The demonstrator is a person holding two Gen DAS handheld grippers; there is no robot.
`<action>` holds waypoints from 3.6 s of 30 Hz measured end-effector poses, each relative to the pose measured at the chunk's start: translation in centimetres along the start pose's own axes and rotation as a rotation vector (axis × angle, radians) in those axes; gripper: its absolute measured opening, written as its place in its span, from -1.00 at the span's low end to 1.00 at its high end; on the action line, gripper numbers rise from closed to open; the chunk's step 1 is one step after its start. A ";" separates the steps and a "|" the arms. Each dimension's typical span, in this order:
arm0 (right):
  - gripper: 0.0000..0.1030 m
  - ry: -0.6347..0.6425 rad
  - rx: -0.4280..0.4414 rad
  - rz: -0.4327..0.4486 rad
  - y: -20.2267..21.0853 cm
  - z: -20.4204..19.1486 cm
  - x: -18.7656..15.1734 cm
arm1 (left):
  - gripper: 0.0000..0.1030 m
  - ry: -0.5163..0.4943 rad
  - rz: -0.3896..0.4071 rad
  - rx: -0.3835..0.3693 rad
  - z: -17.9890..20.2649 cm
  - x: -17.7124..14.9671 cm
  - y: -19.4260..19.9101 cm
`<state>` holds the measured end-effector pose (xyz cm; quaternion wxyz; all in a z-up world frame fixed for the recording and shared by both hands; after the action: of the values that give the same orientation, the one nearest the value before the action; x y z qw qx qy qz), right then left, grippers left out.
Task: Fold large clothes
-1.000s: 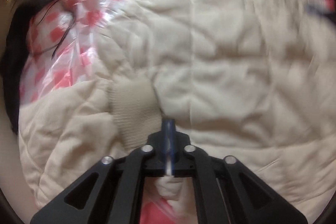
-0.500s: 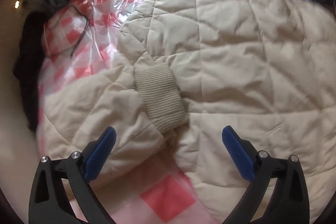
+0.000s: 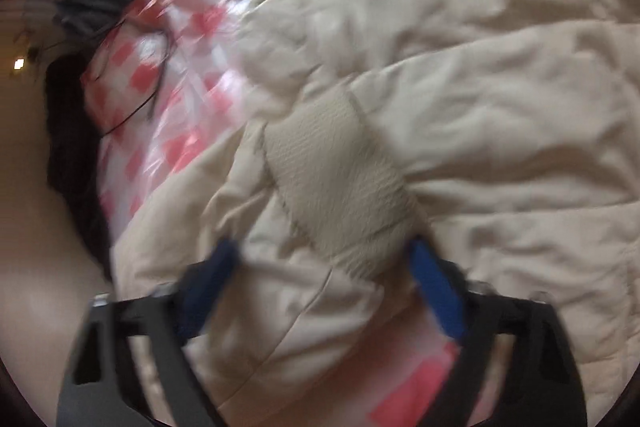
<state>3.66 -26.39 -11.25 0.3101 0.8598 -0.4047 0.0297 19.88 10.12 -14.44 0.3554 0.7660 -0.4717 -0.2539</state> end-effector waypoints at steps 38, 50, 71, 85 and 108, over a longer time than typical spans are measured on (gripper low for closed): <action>0.78 -0.010 0.027 -0.011 -0.3 -0.4 -0.1 | 0.85 -0.021 -0.076 0.128 -4.7 3.3 -3.3; 0.78 -0.030 0.052 -0.016 0.2 0.0 0.2 | -0.50 0.645 0.071 0.093 -15.4 -1.4 0.2; 0.80 -0.006 0.024 -0.014 -0.3 -0.3 -0.2 | 0.86 1.838 0.870 -0.501 -18.4 -27.8 9.6; 0.82 0.006 0.014 -0.015 -0.6 -0.6 -0.5 | 0.86 1.414 0.295 -0.121 -14.4 -18.3 1.9; 0.86 0.137 -0.087 0.192 13.3 -0.4 5.4 | 0.86 1.258 0.722 -0.486 2.1 1.9 19.6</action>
<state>-2.14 -36.25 -2.50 0.3695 0.7987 -0.4642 0.1003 8.55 1.86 -0.45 0.7766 0.4649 -0.3324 0.2651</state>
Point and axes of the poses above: each gripper's, at about its wrist camera, not at the fingertips, and y roughly against the way its jaws point, z to its right, x to its top, the point moved 10 cm from there along -y, roughly the way its jaws point
